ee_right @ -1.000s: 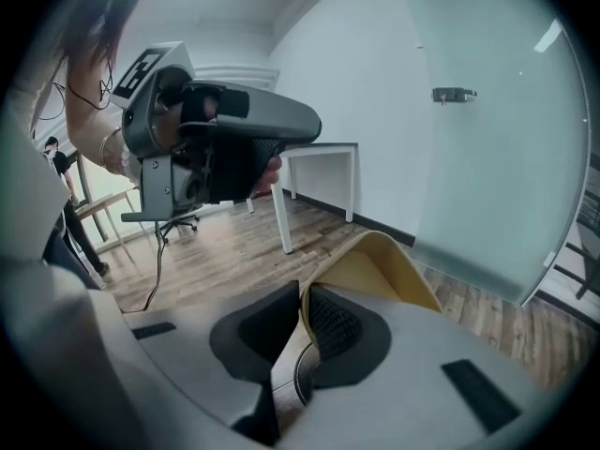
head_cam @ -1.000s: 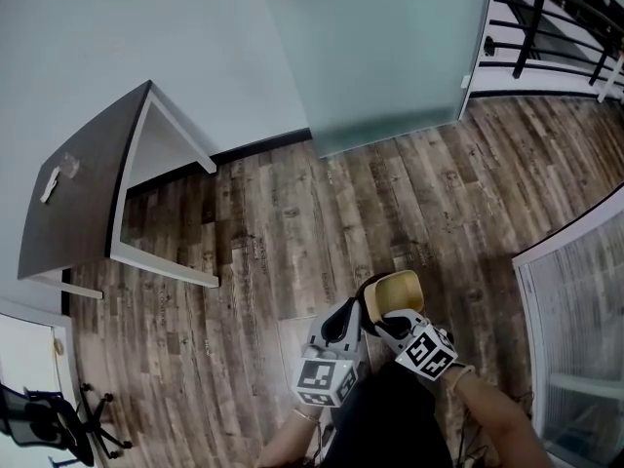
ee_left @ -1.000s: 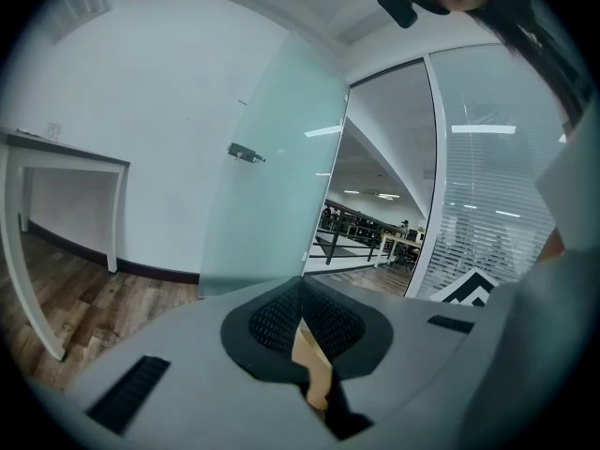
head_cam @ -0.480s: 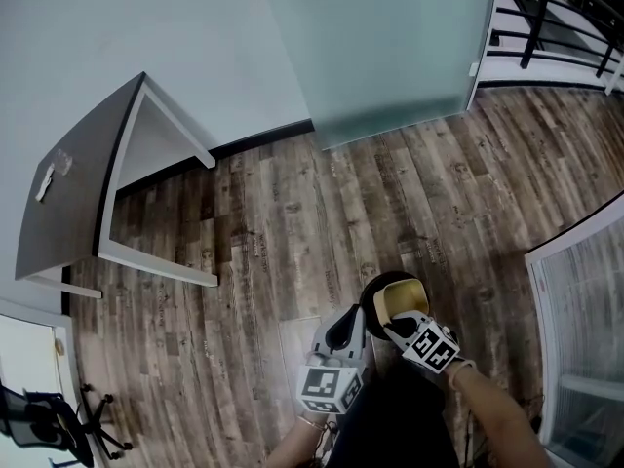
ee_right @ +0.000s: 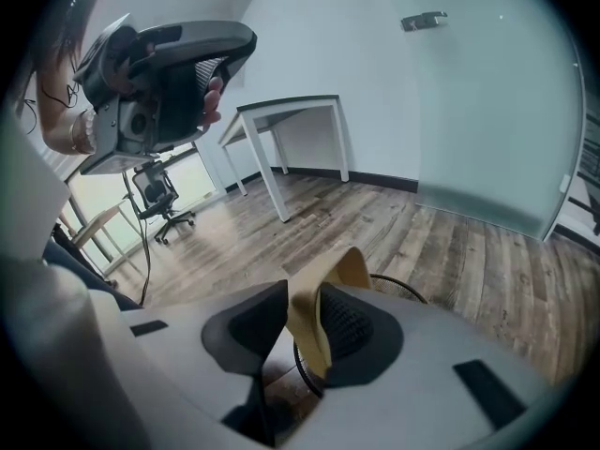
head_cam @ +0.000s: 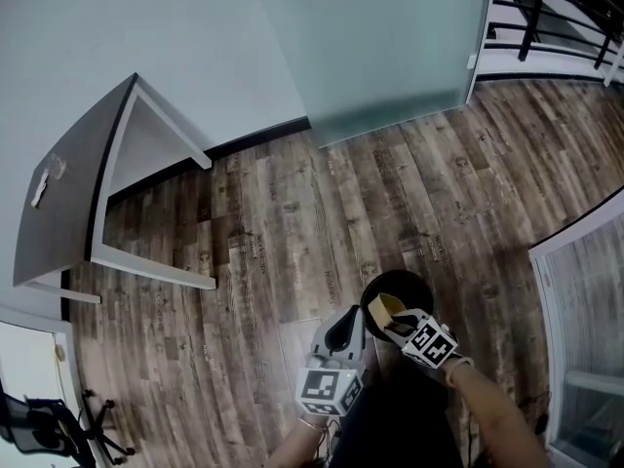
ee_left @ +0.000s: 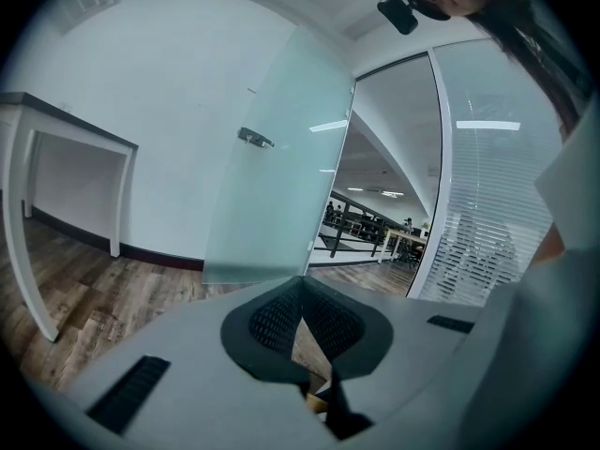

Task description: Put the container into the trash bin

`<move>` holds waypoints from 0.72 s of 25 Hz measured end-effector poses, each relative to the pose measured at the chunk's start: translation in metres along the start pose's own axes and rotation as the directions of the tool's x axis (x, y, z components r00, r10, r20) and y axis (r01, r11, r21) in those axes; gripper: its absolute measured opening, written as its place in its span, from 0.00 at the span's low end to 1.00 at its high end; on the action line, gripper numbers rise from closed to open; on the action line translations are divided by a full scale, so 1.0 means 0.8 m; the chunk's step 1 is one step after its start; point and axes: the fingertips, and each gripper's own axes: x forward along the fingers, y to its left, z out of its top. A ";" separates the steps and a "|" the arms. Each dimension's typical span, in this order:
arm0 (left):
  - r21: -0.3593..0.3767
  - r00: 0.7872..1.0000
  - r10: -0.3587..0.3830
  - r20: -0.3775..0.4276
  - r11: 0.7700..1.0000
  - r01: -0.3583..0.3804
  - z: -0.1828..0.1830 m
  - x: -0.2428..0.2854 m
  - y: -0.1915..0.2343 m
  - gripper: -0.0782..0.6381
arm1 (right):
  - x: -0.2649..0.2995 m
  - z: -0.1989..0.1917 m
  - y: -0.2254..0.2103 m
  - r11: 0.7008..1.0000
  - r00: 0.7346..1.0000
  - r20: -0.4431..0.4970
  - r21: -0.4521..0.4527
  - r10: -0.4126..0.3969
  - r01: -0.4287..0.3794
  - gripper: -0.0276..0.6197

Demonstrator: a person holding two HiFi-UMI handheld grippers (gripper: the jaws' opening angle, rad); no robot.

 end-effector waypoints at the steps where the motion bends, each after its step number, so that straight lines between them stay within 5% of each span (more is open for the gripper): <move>1: -0.002 1.000 0.000 -0.001 1.000 0.000 0.001 -0.001 -0.001 0.14 | 0.001 -0.002 0.000 1.000 1.000 -0.005 0.003 0.000 0.000 0.23; 18: -0.012 1.000 0.014 -0.020 1.000 -0.014 0.075 -0.044 -0.028 0.13 | -0.070 0.050 0.025 0.996 0.999 0.008 0.081 -0.033 0.032 0.26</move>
